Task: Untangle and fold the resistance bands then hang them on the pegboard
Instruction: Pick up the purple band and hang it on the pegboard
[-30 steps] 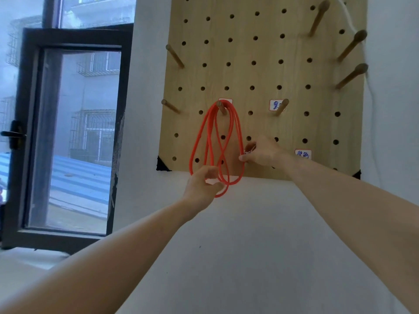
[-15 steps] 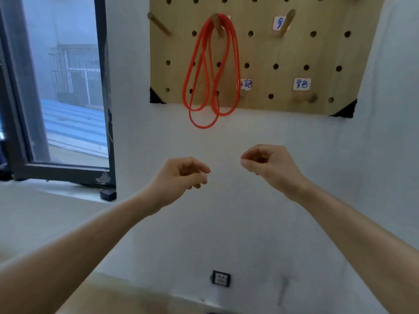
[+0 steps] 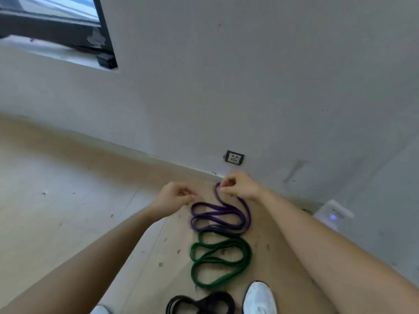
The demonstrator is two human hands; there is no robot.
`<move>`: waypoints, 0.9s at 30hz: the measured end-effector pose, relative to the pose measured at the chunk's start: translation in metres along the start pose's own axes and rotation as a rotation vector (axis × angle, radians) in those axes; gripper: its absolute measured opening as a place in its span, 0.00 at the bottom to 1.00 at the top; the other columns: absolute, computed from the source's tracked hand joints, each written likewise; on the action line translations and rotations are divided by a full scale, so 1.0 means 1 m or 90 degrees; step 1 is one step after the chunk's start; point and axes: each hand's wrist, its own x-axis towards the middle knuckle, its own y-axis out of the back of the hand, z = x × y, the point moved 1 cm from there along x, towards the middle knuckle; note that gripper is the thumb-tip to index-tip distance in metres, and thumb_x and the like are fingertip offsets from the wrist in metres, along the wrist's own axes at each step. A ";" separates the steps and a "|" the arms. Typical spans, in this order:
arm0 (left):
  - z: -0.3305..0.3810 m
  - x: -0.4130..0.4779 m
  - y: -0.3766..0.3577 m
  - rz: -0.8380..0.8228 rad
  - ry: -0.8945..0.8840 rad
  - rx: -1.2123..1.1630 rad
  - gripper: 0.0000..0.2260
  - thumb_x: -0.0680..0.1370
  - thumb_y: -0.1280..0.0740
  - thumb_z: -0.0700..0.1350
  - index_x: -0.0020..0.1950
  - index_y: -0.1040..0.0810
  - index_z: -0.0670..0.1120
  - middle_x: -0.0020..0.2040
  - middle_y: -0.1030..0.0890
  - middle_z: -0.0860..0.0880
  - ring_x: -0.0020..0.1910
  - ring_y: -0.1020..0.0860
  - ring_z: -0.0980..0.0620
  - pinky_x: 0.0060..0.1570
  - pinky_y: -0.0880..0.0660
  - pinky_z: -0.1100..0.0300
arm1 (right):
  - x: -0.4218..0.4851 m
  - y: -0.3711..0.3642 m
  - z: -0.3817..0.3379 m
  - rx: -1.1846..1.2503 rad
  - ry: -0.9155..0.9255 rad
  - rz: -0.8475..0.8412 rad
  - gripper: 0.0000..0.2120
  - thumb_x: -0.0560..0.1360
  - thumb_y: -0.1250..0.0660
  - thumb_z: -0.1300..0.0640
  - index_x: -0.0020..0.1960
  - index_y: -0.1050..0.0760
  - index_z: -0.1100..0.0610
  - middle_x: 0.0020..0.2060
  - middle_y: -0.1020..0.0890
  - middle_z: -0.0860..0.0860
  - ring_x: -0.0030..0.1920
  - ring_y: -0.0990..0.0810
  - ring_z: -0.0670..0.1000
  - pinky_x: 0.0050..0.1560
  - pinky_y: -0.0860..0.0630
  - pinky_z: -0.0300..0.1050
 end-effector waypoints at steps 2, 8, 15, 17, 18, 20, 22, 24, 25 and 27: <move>-0.037 0.002 -0.029 -0.029 0.052 -0.031 0.05 0.77 0.28 0.41 0.48 0.15 0.51 0.40 0.14 0.54 0.42 0.17 0.55 0.50 0.19 0.54 | 0.012 -0.030 0.031 -0.007 -0.036 -0.021 0.04 0.74 0.26 0.60 0.48 0.16 0.58 0.39 0.17 0.50 0.39 0.20 0.45 0.45 0.21 0.44; -0.124 -0.003 -0.124 -0.094 0.138 -0.055 0.05 0.80 0.30 0.44 0.55 0.18 0.52 0.51 0.16 0.55 0.54 0.18 0.52 0.56 0.24 0.57 | 0.024 -0.116 0.133 -0.060 -0.142 -0.049 0.17 0.72 0.23 0.56 0.60 0.19 0.57 0.55 0.17 0.53 0.56 0.18 0.52 0.59 0.23 0.45; -0.194 -0.018 -0.201 -0.180 0.075 0.183 0.26 0.78 0.31 0.55 0.76 0.31 0.55 0.74 0.28 0.51 0.72 0.33 0.46 0.71 0.36 0.53 | 0.024 -0.143 0.223 -0.102 -0.256 0.004 0.33 0.73 0.25 0.61 0.76 0.33 0.55 0.68 0.32 0.62 0.70 0.31 0.61 0.71 0.37 0.41; -0.207 -0.025 -0.211 -0.209 0.066 0.218 0.29 0.78 0.31 0.55 0.78 0.34 0.53 0.74 0.29 0.50 0.74 0.37 0.45 0.72 0.37 0.52 | 0.030 -0.145 0.242 -0.121 -0.260 0.001 0.35 0.74 0.26 0.62 0.78 0.35 0.53 0.69 0.34 0.64 0.71 0.32 0.62 0.73 0.38 0.44; -0.213 -0.028 -0.215 -0.211 0.058 0.223 0.30 0.77 0.31 0.55 0.78 0.34 0.53 0.74 0.28 0.50 0.75 0.39 0.45 0.72 0.37 0.53 | 0.033 -0.146 0.250 -0.134 -0.260 -0.002 0.35 0.74 0.26 0.62 0.78 0.35 0.51 0.69 0.34 0.63 0.70 0.31 0.63 0.74 0.36 0.46; -0.220 -0.034 -0.218 -0.200 0.044 0.215 0.30 0.78 0.31 0.54 0.78 0.34 0.54 0.73 0.27 0.51 0.76 0.41 0.46 0.72 0.37 0.54 | 0.040 -0.146 0.262 -0.169 -0.237 0.006 0.35 0.73 0.25 0.61 0.76 0.33 0.49 0.69 0.33 0.61 0.68 0.28 0.63 0.73 0.32 0.51; -0.223 -0.036 -0.218 -0.192 0.040 0.199 0.29 0.78 0.31 0.53 0.78 0.33 0.54 0.73 0.27 0.52 0.77 0.42 0.47 0.72 0.37 0.54 | 0.044 -0.147 0.268 -0.227 -0.196 -0.023 0.34 0.72 0.25 0.58 0.75 0.33 0.48 0.70 0.35 0.60 0.69 0.30 0.64 0.70 0.30 0.56; -0.223 -0.035 -0.216 -0.197 0.040 0.196 0.29 0.78 0.31 0.53 0.78 0.33 0.55 0.72 0.27 0.52 0.76 0.42 0.47 0.71 0.36 0.54 | 0.046 -0.150 0.270 -0.280 -0.166 -0.061 0.30 0.74 0.26 0.54 0.73 0.31 0.47 0.72 0.35 0.59 0.69 0.32 0.64 0.68 0.29 0.59; -0.222 -0.034 -0.214 -0.202 0.035 0.202 0.29 0.78 0.30 0.53 0.78 0.33 0.55 0.72 0.26 0.51 0.76 0.41 0.48 0.71 0.36 0.54 | 0.048 -0.152 0.270 -0.289 -0.157 -0.058 0.27 0.74 0.26 0.54 0.71 0.28 0.49 0.72 0.35 0.59 0.70 0.32 0.64 0.69 0.29 0.58; -0.222 -0.033 -0.211 -0.216 0.030 0.211 0.29 0.77 0.30 0.52 0.78 0.33 0.55 0.70 0.25 0.50 0.75 0.40 0.48 0.70 0.34 0.54 | 0.051 -0.153 0.267 -0.290 -0.144 -0.042 0.19 0.73 0.25 0.53 0.63 0.21 0.53 0.72 0.33 0.58 0.71 0.31 0.61 0.72 0.31 0.54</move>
